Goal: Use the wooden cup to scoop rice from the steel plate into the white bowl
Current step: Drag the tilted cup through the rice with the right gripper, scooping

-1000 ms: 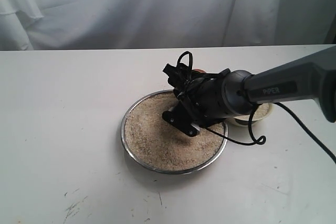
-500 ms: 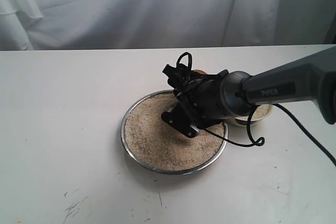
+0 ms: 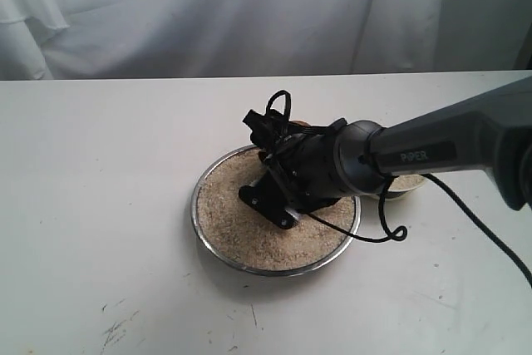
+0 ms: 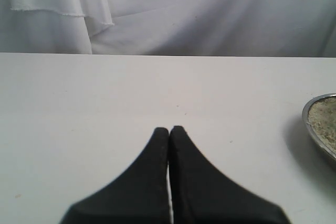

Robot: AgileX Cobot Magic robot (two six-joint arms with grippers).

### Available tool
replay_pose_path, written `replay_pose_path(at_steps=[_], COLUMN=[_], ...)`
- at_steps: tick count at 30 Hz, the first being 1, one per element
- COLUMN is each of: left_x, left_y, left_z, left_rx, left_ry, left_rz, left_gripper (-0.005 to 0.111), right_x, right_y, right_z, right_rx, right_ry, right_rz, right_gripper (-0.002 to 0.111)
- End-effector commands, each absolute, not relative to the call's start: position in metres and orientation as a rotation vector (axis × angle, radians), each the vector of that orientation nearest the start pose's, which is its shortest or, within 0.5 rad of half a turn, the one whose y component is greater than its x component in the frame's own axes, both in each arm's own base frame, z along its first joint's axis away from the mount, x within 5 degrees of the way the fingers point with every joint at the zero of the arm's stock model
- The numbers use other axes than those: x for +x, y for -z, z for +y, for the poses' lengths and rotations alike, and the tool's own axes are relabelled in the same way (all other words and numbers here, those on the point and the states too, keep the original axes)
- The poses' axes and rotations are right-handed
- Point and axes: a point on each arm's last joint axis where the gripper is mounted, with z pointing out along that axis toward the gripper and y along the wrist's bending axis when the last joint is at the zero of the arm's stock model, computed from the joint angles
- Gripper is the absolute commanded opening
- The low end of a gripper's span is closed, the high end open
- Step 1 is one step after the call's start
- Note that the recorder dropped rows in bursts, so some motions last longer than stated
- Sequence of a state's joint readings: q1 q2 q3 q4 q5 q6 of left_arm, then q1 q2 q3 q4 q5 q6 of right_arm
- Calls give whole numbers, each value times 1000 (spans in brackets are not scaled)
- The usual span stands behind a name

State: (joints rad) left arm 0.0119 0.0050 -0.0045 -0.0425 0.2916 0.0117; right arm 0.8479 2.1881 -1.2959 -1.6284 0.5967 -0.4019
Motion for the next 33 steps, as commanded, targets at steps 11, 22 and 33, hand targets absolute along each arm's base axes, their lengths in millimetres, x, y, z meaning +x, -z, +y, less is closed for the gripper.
replay_pose_path(at_steps=[11,22,33], left_x=[55,55,55], left_y=[-187,-187,-187], left_z=[-1,-1,-1], left_rx=[-30,-30,-30], left_ry=[27,27,27], left_rz=[1768,1768,1768], left_gripper=[0,0,0], right_x=[316,306,301], right_y=[-107,-105,-102], right_z=[305,312,313], right_rx=[-2487,-2501,-2532], right_ry=[1180,1137,1061], right_rz=[590,610,661], right_gripper=[0,0,0])
